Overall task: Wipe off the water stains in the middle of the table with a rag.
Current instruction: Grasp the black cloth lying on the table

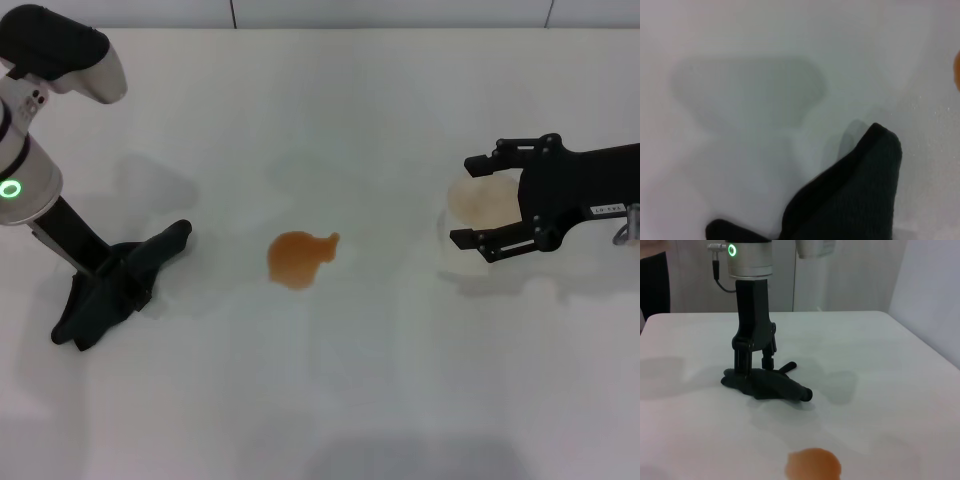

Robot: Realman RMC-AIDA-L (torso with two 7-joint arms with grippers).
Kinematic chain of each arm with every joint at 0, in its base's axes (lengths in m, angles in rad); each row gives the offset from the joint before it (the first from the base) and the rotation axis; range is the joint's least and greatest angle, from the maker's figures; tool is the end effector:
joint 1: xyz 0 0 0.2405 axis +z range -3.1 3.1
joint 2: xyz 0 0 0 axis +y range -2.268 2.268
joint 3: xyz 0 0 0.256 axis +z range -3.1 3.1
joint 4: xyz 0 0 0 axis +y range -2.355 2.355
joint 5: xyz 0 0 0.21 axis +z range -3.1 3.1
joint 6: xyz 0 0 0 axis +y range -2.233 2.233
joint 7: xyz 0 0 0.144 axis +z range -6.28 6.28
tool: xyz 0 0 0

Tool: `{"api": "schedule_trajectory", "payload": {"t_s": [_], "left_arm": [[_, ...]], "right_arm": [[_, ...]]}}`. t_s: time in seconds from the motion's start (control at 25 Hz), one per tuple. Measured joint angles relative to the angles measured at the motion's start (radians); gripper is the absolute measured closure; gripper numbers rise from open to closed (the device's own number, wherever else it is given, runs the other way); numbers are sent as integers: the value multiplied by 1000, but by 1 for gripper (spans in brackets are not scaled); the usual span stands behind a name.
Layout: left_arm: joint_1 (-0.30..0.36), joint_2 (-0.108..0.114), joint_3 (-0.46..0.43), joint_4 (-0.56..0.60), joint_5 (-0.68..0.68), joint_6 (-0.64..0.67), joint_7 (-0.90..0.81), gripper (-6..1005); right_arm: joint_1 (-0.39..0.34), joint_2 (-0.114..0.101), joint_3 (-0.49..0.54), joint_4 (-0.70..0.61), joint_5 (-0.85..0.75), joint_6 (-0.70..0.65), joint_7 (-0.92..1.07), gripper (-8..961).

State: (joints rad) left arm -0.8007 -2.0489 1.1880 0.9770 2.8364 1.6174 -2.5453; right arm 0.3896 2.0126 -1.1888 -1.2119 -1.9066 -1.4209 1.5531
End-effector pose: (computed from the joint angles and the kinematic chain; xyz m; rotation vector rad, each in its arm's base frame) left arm -0.2243 0.3767 0.0129 -2.4447 -1.1650 0.8188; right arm 0.2094 0.3410 0.0322 -2.7980 0.1174 0.2828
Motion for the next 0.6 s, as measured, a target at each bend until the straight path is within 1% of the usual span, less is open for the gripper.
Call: {"api": "schedule_trajectory", "payload": {"t_s": [0.4, 0.6], "left_arm": [[0, 2, 1, -1, 0, -24, -19, 124], [-4, 4, 10, -26, 0, -30, -26, 124]], "right_arm": [[-3, 0, -1, 0, 0, 9, -1, 81], [-1, 0, -3, 1, 0, 10, -1, 81]]}}
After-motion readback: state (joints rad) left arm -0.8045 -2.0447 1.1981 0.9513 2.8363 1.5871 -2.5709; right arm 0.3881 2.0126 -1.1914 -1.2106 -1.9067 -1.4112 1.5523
